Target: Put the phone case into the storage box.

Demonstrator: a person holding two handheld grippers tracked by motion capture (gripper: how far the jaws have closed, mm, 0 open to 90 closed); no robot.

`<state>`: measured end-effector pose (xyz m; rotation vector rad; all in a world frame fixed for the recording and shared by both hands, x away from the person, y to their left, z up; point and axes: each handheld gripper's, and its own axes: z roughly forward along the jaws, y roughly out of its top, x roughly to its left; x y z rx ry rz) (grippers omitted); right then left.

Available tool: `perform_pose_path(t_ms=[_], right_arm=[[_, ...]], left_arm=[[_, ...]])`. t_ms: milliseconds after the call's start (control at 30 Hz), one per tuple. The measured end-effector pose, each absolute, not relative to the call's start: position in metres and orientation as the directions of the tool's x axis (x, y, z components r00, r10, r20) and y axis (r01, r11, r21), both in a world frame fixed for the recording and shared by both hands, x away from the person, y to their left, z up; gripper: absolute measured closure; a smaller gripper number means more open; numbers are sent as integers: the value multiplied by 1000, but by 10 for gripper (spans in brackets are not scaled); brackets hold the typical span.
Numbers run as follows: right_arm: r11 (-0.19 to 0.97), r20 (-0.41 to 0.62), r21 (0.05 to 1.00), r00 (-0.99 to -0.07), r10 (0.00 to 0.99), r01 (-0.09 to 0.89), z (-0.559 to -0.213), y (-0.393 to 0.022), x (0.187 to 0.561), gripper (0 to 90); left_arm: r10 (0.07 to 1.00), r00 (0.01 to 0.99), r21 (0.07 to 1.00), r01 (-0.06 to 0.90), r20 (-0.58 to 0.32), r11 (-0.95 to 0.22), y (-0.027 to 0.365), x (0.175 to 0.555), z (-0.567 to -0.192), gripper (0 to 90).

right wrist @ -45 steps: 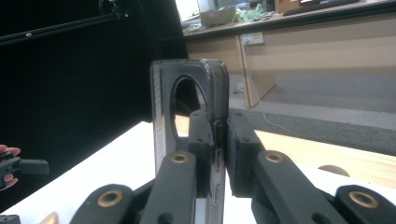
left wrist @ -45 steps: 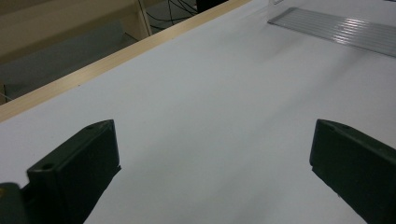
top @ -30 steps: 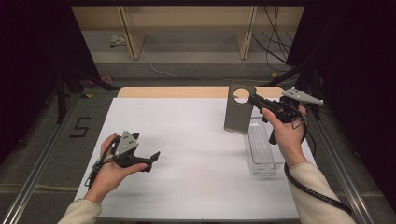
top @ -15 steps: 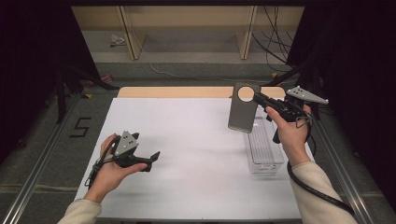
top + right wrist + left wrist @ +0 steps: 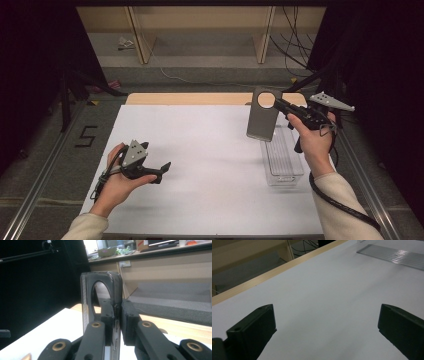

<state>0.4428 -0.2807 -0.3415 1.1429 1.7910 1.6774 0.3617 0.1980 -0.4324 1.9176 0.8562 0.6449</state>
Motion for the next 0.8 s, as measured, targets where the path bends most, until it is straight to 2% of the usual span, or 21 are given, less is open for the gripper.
perform_pose_path(t_ms=[800], right_arm=[[-75, 212, 963, -553, 806, 259, -338, -288, 443, 824]], left_arm=[[778, 622, 889, 301, 91, -345, 198, 362, -432, 10]])
